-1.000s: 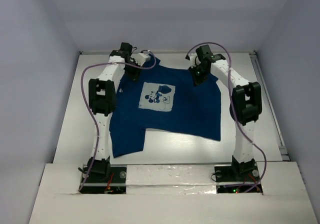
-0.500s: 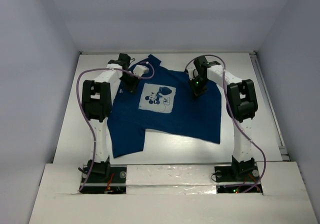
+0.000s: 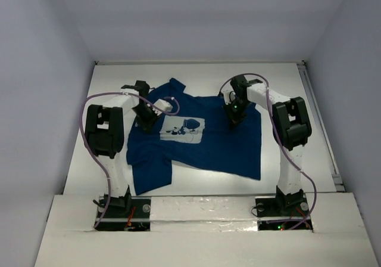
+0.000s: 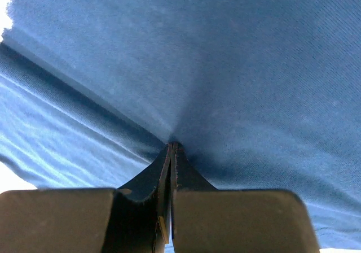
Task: Fold and stack the t-shirts
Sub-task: Flatten out the tshirt
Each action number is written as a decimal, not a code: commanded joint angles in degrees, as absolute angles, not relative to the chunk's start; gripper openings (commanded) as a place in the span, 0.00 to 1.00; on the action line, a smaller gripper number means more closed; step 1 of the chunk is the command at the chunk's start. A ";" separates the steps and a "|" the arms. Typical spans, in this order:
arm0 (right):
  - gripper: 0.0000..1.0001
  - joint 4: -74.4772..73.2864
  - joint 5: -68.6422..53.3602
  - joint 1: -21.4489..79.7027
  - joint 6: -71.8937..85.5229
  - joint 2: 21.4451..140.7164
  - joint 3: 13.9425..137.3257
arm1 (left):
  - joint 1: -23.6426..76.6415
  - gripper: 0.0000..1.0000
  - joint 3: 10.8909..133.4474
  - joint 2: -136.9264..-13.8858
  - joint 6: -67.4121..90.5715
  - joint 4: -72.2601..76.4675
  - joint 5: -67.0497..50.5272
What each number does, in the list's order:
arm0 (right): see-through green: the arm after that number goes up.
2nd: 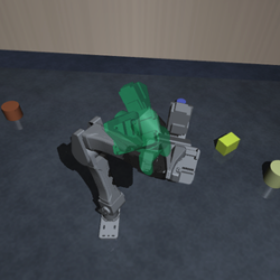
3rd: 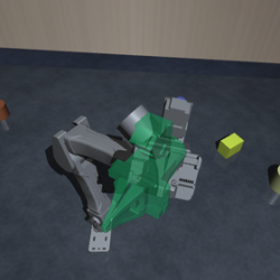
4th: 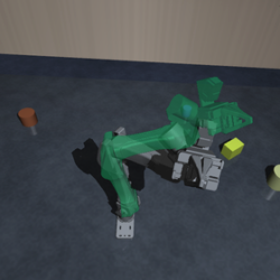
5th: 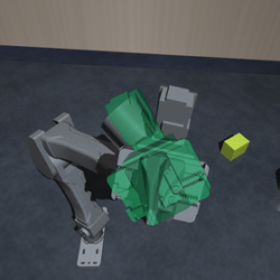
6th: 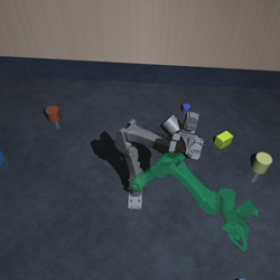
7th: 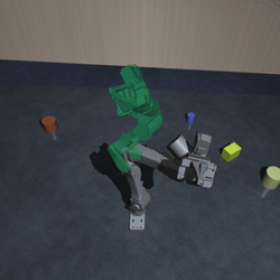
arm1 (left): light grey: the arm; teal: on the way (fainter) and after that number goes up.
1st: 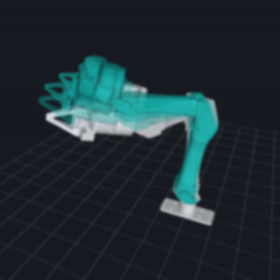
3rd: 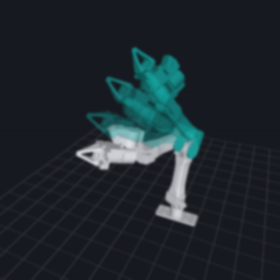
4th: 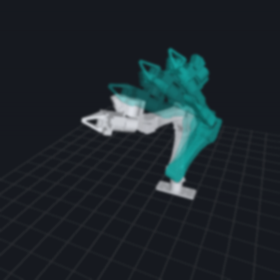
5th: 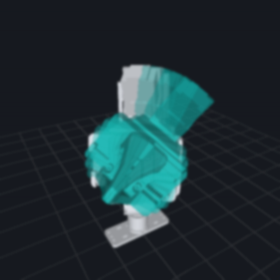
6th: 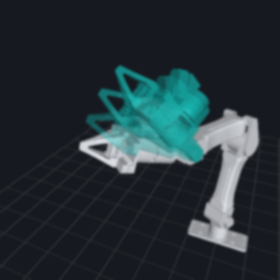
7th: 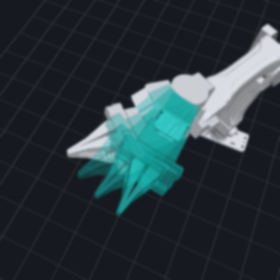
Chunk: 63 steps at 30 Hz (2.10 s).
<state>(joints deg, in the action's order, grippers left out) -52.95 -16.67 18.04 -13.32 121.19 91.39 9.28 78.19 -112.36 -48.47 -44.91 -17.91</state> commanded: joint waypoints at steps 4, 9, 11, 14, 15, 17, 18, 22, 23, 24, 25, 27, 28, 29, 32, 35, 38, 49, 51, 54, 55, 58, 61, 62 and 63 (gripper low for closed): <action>0.00 -56.07 -14.86 19.16 -15.20 119.27 87.28 | 5.19 0.00 76.80 -111.62 -58.61 -60.80 -17.04; 0.00 -56.16 -11.96 19.16 -15.29 118.13 87.71 | 3.35 0.00 94.54 -112.84 -55.74 -61.52 -28.55; 0.00 -56.51 -11.86 19.16 -15.38 118.39 88.06 | 2.82 0.00 102.60 -114.43 -52.75 -60.21 -32.32; 0.00 -56.25 -12.22 19.16 -15.47 118.21 88.07 | 2.81 0.00 110.88 -118.20 -45.37 -55.04 -33.40; 0.00 -56.25 -12.22 19.16 -15.47 118.30 88.07 | 2.81 0.00 112.22 -119.95 -43.09 -52.67 -33.05; 0.00 -56.25 -12.74 19.16 -15.64 118.39 88.15 | 2.81 0.00 117.04 -122.33 -38.70 -48.09 -32.96; 0.00 -56.25 -12.92 19.16 -15.64 118.48 88.33 | 2.81 0.00 119.59 -125.82 -38.06 -47.99 -33.31; 0.00 -56.08 -13.88 19.16 -15.65 118.21 88.59 | 4.22 0.17 136.20 -138.58 -39.20 -59.11 -37.00; 0.00 -55.99 -14.23 19.16 -15.64 118.04 88.59 | 5.61 0.18 139.80 -140.34 -39.37 -60.02 -36.39; 0.00 -56.07 -14.76 19.16 -15.73 117.60 88.68 | 5.62 0.18 139.92 -142.36 -38.94 -59.86 -35.34; 0.00 -56.07 -15.46 19.16 -15.99 117.42 88.59 | 6.32 0.21 138.88 -142.56 -38.41 -56.98 -34.20; 0.00 -55.81 -16.34 19.16 -16.00 116.99 88.51 | 6.33 0.26 132.75 -141.34 -37.10 -51.54 -32.17; 0.00 -55.64 -16.61 19.16 -16.00 116.98 88.51 | 6.33 0.27 132.72 -140.89 -36.57 -50.11 -32.17; 0.00 -55.63 -16.96 19.16 -15.91 116.98 88.51 | 6.33 0.29 131.84 -140.54 -36.13 -49.23 -32.52; 0.00 -55.37 -17.84 19.16 -15.91 116.98 88.24 | 6.86 0.37 132.09 -141.06 -35.33 -49.22 -33.22; 0.00 -54.93 -18.10 19.69 -16.08 116.46 87.54 | 6.86 0.39 134.12 -142.12 -35.42 -50.27 -32.96; 0.00 -54.67 -18.46 19.69 -16.17 116.02 87.01 | 6.86 0.40 132.46 -140.98 -34.63 -47.38 -31.65; 0.00 -54.14 -19.77 19.69 -16.43 115.40 86.40 | 7.38 0.38 130.25 -139.22 -31.20 -38.41 -27.34; 0.00 -54.05 -19.86 19.69 -16.52 115.40 86.22 | 7.38 0.38 131.48 -140.09 -31.29 -38.67 -27.07; 0.00 -53.88 -20.04 19.69 -16.61 115.75 86.13 | 7.38 0.38 130.26 -139.66 -30.68 -36.92 -26.89; 0.00 -53.88 -20.13 19.69 -16.61 115.84 86.22 | 7.38 0.38 129.99 -139.57 -30.76 -36.57 -26.98; 0.00 -53.88 -20.39 19.69 -16.79 115.84 86.31 | 7.38 0.38 130.17 -140.10 -30.85 -36.47 -27.16; 0.00 -53.96 -20.57 20.21 -16.79 115.75 86.40 | 7.38 0.39 130.52 -140.80 -31.29 -36.56 -27.68; 0.00 -53.96 -20.65 20.21 -16.79 115.75 86.57 | 7.38 0.39 131.13 -141.06 -31.55 -37.08 -29.25; 0.00 -53.96 -20.83 20.21 -16.79 115.58 86.57 | 7.38 0.40 131.92 -142.02 -32.07 -37.79 -29.96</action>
